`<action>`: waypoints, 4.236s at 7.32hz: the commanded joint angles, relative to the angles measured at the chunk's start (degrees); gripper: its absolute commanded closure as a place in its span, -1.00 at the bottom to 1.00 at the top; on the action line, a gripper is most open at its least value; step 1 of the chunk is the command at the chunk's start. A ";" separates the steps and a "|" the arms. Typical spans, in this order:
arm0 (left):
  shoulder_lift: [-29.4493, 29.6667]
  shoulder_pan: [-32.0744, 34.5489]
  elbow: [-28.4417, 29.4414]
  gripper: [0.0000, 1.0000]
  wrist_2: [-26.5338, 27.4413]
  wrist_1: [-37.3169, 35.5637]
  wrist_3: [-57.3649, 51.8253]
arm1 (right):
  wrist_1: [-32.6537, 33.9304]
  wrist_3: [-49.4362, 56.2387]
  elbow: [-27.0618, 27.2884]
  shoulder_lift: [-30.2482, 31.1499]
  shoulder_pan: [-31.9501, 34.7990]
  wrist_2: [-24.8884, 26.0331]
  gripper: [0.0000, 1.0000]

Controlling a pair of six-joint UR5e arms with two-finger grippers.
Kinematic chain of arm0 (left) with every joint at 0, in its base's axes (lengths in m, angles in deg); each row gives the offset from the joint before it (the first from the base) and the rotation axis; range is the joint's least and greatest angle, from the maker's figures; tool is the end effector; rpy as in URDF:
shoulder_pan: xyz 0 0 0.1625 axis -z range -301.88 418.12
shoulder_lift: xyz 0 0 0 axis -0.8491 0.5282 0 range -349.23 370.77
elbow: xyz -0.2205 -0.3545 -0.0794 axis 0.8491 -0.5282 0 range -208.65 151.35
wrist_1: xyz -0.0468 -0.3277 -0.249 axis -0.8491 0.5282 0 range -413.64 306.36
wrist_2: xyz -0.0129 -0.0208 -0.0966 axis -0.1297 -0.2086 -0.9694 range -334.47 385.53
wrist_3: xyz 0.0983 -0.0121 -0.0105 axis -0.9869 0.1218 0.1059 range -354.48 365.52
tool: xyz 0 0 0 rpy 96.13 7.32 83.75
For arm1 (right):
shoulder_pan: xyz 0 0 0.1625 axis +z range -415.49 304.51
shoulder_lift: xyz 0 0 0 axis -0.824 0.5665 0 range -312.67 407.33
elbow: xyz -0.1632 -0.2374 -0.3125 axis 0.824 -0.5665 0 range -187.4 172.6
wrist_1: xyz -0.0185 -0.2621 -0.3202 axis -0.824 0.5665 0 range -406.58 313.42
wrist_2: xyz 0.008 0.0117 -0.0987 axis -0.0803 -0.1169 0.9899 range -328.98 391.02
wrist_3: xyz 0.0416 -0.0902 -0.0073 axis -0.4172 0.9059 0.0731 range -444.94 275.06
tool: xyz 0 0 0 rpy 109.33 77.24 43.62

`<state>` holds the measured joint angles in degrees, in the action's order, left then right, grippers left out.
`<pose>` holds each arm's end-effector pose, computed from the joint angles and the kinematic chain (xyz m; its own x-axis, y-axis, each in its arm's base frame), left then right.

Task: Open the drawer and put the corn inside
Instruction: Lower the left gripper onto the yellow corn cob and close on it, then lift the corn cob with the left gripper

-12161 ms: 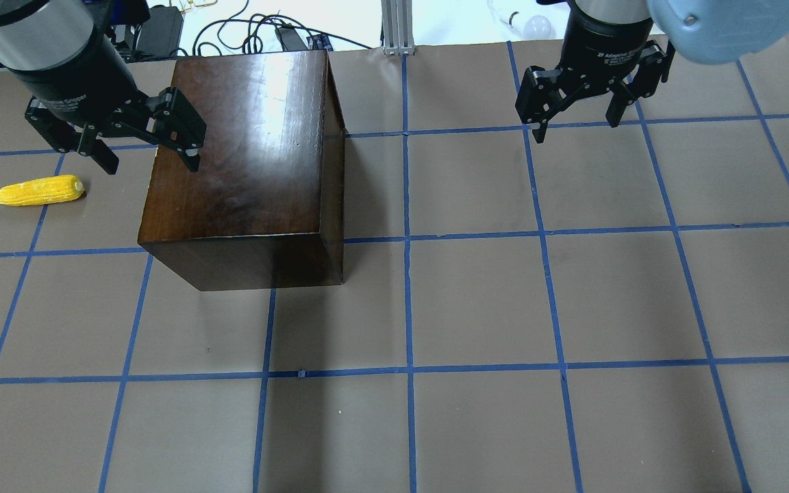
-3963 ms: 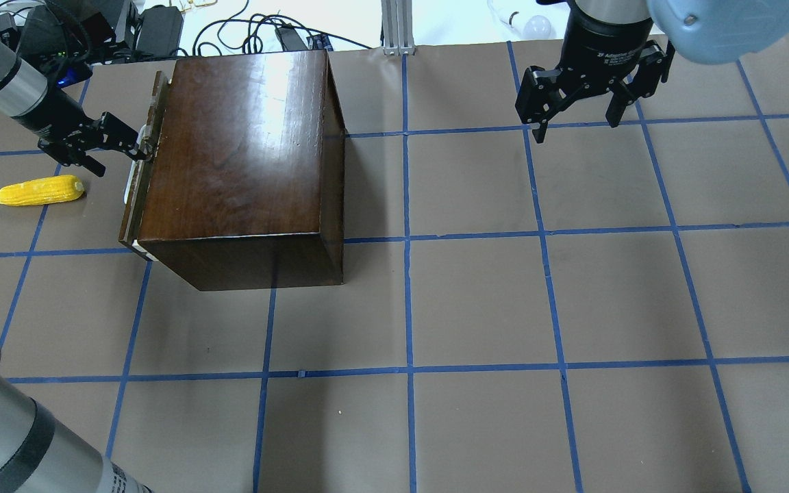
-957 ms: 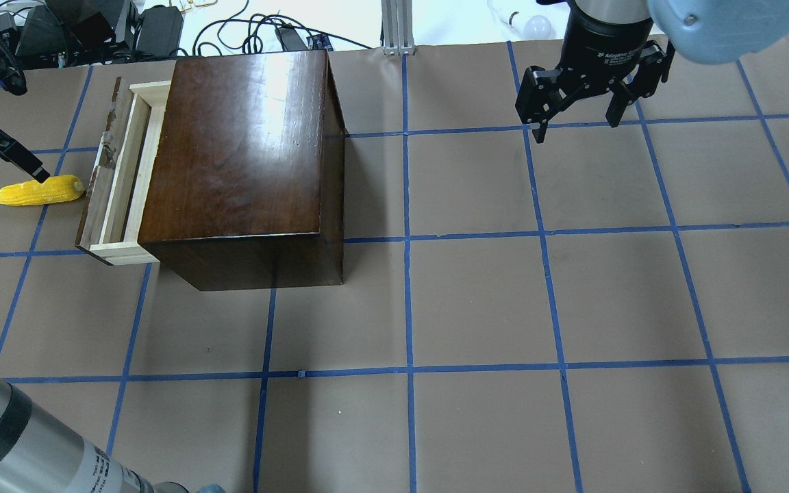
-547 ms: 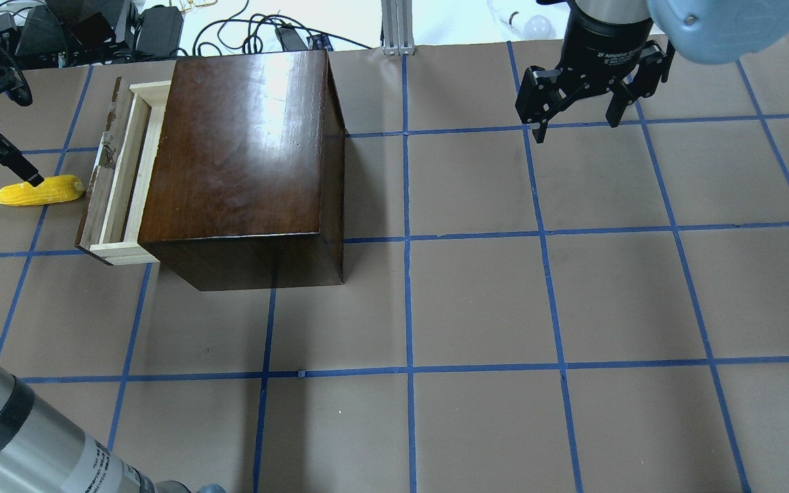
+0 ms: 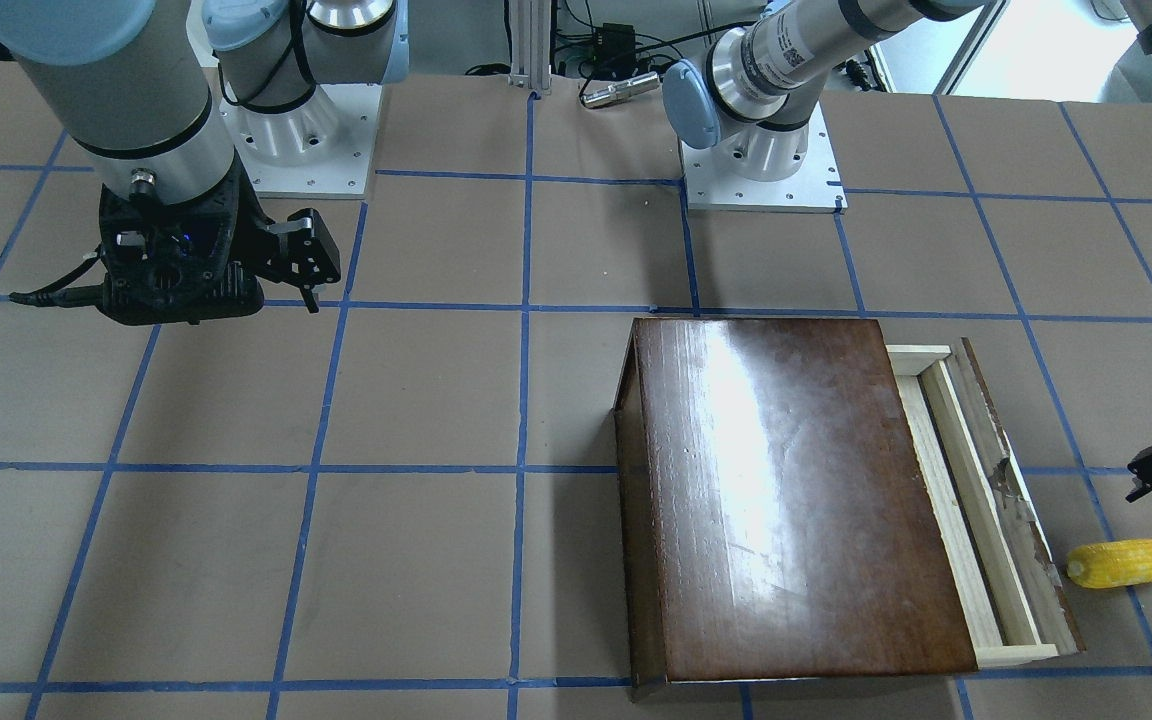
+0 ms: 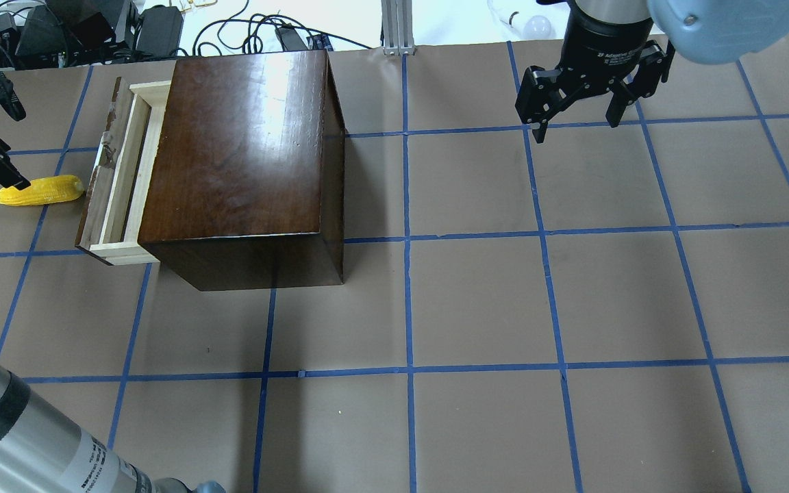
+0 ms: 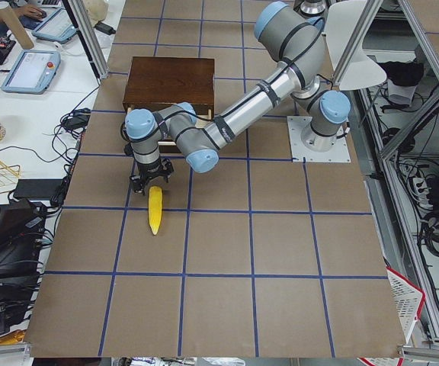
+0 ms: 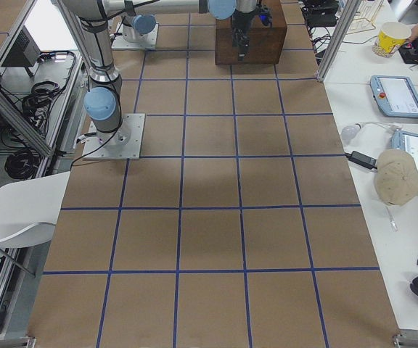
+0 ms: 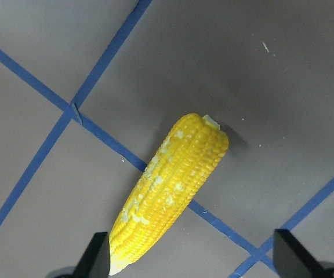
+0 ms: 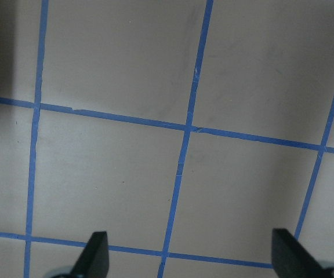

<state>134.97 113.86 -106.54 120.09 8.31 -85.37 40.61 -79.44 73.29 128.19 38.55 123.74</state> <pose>0.2968 -0.6588 0.2781 -0.5470 0.8308 -0.1027 0.8279 0.5551 0.0806 0.1672 -0.5443 0.4793 -0.9849 -0.1676 0.0428 -0.1654 0.9849 0.0506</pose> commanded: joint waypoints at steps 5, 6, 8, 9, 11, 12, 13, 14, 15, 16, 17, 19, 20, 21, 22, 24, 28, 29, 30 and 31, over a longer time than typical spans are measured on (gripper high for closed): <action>4.29 -3.17 0.55 -1.00 -4.99 -2.80 -34.00 | 0.09 0.04 0.00 0.00 0.00 0.00 -1.00; 4.55 -3.19 0.37 -1.00 -5.00 -2.89 -34.35 | 0.00 0.04 0.00 0.00 0.00 0.00 -1.00; 6.39 -3.19 0.28 -1.00 -7.52 -2.98 -35.32 | 0.00 0.04 0.00 0.00 0.00 0.00 -1.00; 6.75 -3.19 0.54 -1.00 -7.54 -2.98 -35.23 | 0.00 0.04 0.00 0.00 0.00 0.00 -1.00; 7.45 -3.19 0.89 -1.00 -7.28 -2.98 -35.41 | 0.00 0.04 0.00 0.00 0.00 0.00 -1.00; 7.72 -3.19 0.81 -1.00 -7.28 -3.59 -35.49 | 0.00 0.04 0.00 0.00 0.00 0.00 -1.00; 7.81 -3.27 0.89 -1.00 -7.11 -3.77 -35.58 | 0.00 -0.05 0.00 0.00 0.00 0.00 -1.00; 8.16 -3.27 0.81 -1.00 -7.10 -3.94 -35.50 | 0.00 0.04 0.00 0.00 0.00 0.00 -1.00; 8.60 -3.27 0.81 -1.00 -7.10 -4.73 -35.58 | 0.00 0.04 0.00 0.00 0.00 0.00 -1.00; 8.69 -3.27 0.81 -0.78 -7.19 -4.74 -35.84 | 0.00 -0.05 0.00 0.00 0.00 0.00 -1.00; 8.60 -3.27 0.89 0.00 -7.11 -4.82 -36.20 | 0.00 0.04 0.00 0.00 0.00 0.00 -1.00; 8.08 -3.27 0.90 0.65 -6.84 -5.53 -36.11 | 0.00 0.04 0.00 0.00 0.00 0.00 -1.00; 7.72 -3.36 0.90 0.65 -7.19 -5.79 -36.63 | 0.00 0.04 0.00 0.00 0.00 0.00 -1.00; 7.37 -3.36 0.90 0.63 -7.37 -5.79 -36.29 | 0.00 -0.05 0.00 0.00 0.00 0.00 -1.00; 6.06 -3.10 0.98 0.76 -6.41 -5.79 -35.59 | 0.00 0.04 0.00 0.00 0.00 0.00 -1.00; 2.03 -2.23 0.98 0.83 -2.19 -6.15 -25.54 | 0.00 0.04 0.00 0.00 0.00 0.00 -1.00; -5.88 2.07 0.98 0.83 -1.40 0.69 3.88 | 0.00 0.04 0.00 0.00 0.00 0.00 -1.00; -7.47 3.13 0.98 0.83 -1.04 2.54 11.88 | 0.00 0.04 0.00 0.00 0.00 0.00 -1.00; -8.27 4.62 0.98 0.83 -1.04 2.99 20.75 | 0.00 0.04 0.00 0.00 0.00 0.00 -1.00; -9.32 6.38 0.98 0.84 -0.87 4.65 27.37 | 0.00 -0.05 0.00 0.00 0.00 0.00 -1.00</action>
<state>126.99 118.23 -105.56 119.02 11.27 -67.18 40.61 -79.42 73.29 128.19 38.55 123.74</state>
